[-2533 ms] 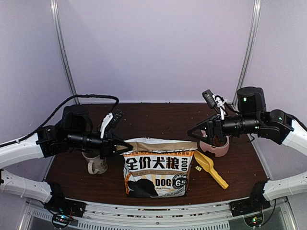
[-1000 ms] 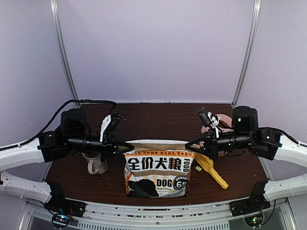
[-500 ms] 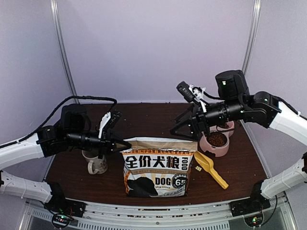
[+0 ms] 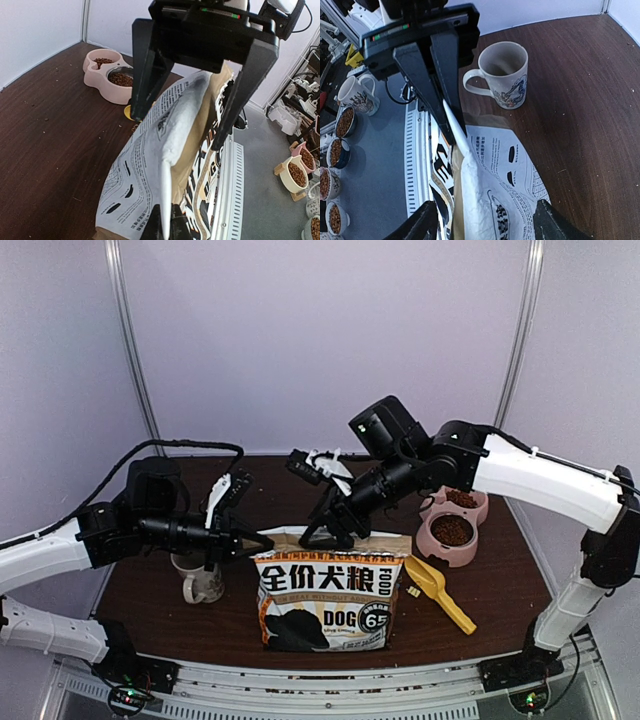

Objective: Serve the pet food

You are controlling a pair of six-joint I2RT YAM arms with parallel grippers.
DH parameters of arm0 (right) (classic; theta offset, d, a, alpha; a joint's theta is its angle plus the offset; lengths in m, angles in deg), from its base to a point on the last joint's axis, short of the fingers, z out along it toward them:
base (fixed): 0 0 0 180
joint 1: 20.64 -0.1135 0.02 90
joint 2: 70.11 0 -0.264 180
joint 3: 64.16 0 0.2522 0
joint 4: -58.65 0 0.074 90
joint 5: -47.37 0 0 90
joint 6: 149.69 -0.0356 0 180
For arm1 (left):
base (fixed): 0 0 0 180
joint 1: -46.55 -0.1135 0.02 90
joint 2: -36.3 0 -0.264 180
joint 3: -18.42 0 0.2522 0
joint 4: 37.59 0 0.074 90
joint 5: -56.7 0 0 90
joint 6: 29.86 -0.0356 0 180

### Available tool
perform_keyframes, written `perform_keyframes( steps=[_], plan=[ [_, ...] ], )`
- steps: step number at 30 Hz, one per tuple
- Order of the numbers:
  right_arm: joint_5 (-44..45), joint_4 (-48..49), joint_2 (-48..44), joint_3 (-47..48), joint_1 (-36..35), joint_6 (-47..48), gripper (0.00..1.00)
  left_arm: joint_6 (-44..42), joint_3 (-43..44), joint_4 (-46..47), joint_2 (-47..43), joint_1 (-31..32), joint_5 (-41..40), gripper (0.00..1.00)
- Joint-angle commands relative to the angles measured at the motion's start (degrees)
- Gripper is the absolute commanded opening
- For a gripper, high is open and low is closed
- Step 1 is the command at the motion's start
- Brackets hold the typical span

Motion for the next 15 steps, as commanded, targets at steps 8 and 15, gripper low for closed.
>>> perform_keyframes(
  steps=[8, 15],
  plan=[
    [1.14, -3.0, -0.67, 0.31, 0.11, 3.03, 0.0, 2.28, -2.03, 4.81, -3.63, -1.02, -0.3, 0.0],
    [-3.69, -1.93, -1.8, -0.24, 0.64, 2.36, 0.0, 0.87, 0.08, 3.33, -1.39, -1.36, 2.46, 0.4]
  ],
)
